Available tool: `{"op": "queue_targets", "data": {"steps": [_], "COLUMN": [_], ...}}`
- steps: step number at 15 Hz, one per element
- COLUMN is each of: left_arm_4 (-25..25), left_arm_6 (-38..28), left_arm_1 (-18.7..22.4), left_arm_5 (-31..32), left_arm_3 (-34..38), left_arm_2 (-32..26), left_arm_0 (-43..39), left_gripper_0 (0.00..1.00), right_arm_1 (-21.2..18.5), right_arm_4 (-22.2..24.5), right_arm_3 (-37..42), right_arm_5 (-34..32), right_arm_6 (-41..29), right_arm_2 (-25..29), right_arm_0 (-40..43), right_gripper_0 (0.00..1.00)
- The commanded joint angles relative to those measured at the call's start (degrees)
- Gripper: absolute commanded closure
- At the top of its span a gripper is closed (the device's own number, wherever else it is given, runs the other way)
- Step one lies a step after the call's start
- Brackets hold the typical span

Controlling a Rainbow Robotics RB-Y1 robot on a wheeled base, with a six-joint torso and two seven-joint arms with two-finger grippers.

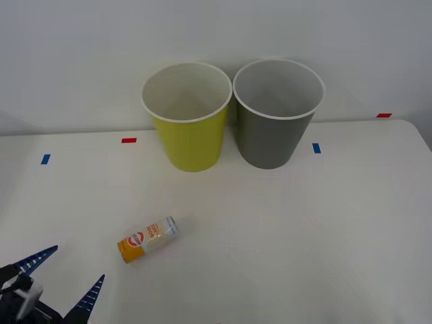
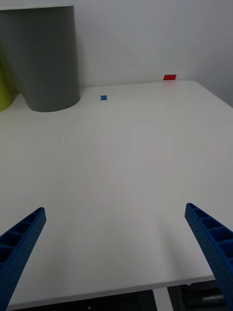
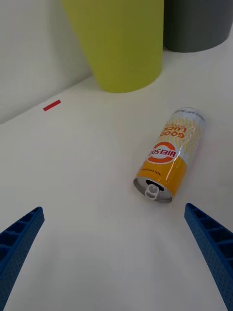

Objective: Put cans in the gray bin and PET bottles in the light green bin.

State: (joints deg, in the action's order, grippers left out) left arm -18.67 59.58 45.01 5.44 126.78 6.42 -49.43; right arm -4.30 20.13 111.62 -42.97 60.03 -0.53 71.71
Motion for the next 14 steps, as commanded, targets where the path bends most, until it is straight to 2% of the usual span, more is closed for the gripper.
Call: {"op": "queue_targets", "data": {"steps": [1,4,7,9,12,14], "left_arm_4": [0.6,1.1,6.1,6.6,11.9,15.6], "left_arm_6": [-0.1,-0.2,0.4,1.1,1.9,2.6], "left_arm_1": [2.9,5.6,8.1,9.0,11.0,10.8], "left_arm_5": [-10.2,-16.4,-23.5,-28.5,-32.1,-35.2], "left_arm_3": [6.5,8.7,10.9,11.7,12.2,12.1], "left_arm_2": [2.0,3.2,5.1,6.3,6.3,6.2], "left_arm_0": [0.7,3.0,7.1,10.1,13.7,16.6], "left_gripper_0": [0.00,0.00,0.00,0.00,0.00,0.00], "right_arm_1": [0.0,0.0,0.0,0.0,0.0,0.0], "right_arm_4": [0.0,0.0,0.0,0.0,0.0,0.0], "right_arm_3": [0.0,0.0,0.0,0.0,0.0,0.0], "right_arm_5": [0.0,0.0,0.0,0.0,0.0,0.0], "right_arm_6": [0.0,0.0,0.0,0.0,0.0,0.0], "right_arm_2": [0.0,0.0,0.0,0.0,0.0,0.0], "right_arm_0": [0.0,0.0,0.0,0.0,0.0,0.0], "right_gripper_0": [0.00,0.00,0.00,0.00,0.00,0.00]}}
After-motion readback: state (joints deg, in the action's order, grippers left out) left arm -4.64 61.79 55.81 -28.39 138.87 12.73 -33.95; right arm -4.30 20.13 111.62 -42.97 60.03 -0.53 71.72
